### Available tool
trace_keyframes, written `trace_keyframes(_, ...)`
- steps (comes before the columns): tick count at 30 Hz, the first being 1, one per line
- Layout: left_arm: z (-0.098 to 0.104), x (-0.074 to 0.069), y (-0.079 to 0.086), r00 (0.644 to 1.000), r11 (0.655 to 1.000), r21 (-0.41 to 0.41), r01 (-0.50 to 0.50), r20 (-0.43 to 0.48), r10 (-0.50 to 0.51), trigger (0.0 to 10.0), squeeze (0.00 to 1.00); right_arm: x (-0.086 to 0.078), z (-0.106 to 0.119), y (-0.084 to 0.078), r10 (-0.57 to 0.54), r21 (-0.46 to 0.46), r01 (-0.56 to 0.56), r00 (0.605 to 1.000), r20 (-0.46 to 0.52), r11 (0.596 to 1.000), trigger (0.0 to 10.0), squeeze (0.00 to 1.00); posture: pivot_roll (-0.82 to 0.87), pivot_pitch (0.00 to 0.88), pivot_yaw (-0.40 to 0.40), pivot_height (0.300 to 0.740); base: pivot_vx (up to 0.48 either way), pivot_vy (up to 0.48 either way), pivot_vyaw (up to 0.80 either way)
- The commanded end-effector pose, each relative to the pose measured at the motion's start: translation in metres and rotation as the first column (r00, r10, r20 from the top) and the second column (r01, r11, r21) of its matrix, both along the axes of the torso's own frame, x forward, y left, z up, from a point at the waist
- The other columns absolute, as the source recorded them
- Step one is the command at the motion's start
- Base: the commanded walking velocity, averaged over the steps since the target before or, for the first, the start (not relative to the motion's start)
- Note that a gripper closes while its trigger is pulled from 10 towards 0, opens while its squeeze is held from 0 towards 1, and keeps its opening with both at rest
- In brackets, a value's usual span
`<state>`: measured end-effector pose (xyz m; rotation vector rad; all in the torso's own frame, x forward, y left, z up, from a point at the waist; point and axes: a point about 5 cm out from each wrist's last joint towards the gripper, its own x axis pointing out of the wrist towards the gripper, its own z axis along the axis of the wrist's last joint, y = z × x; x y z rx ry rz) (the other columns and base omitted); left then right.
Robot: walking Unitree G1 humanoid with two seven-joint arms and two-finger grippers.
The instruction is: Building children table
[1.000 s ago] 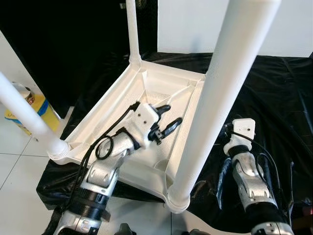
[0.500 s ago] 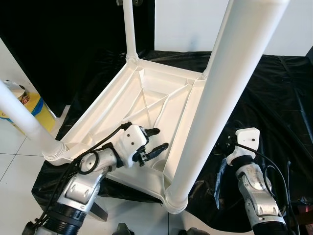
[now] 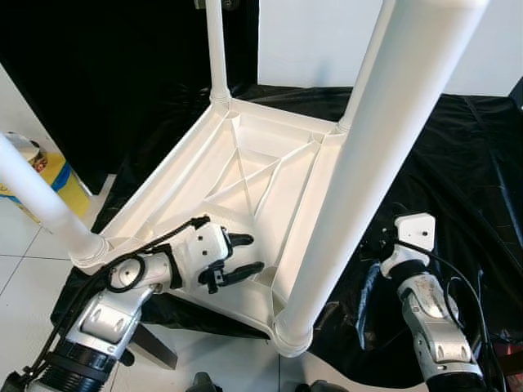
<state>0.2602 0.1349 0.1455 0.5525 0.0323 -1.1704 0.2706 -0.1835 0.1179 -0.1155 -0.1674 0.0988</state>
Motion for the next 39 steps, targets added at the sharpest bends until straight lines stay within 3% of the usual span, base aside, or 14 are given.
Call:
trace_keyframes(1, -0.006, 0.001, 0.002, 1.000, 0.997, 0.068, 0.026, -0.002, -0.025, 10.0, 0.00, 0.002, -0.001, 0.001, 0.013, 0.009, -0.013, 1.000, -0.017, 1.000, 10.0, 0.00, 0.07, 0.032, -0.084, 0.740, 0.000, 0.000, 0.00)
trace_keyframes(8, -0.011, 0.011, 0.006, 0.999, 0.989, 0.148, -0.014, 0.034, 0.009, 10.0, 0.00, 0.006, 0.000, 0.003, 0.021, 0.010, -0.021, 1.000, -0.017, 1.000, 10.0, 0.00, 0.08, 0.025, -0.085, 0.740, 0.000, 0.000, 0.00)
trace_keyframes(13, -0.012, 0.016, 0.006, 0.998, 0.986, 0.162, -0.041, 0.053, 0.033, 10.0, 0.00, 0.008, 0.000, 0.004, 0.021, 0.011, -0.020, 1.000, -0.019, 1.000, 10.0, 0.00, 0.08, 0.020, -0.085, 0.740, 0.000, 0.000, 0.00)
trace_keyframes(21, -0.003, 0.031, -0.007, 0.988, 0.990, 0.071, -0.121, 0.105, 0.114, 10.0, 0.00, 0.011, 0.000, 0.004, 0.018, 0.016, -0.017, 1.000, -0.020, 1.000, 10.0, 0.00, 0.09, 0.005, -0.091, 0.740, 0.000, 0.000, 0.00)
trace_keyframes(39, -0.006, 0.033, -0.010, 0.986, 0.990, 0.061, -0.124, 0.116, 0.117, 10.0, 0.00, 0.012, -0.001, 0.005, 0.018, 0.018, -0.018, 1.000, -0.020, 1.000, 10.0, 0.00, 0.09, 0.005, -0.088, 0.740, 0.000, 0.000, 0.00)
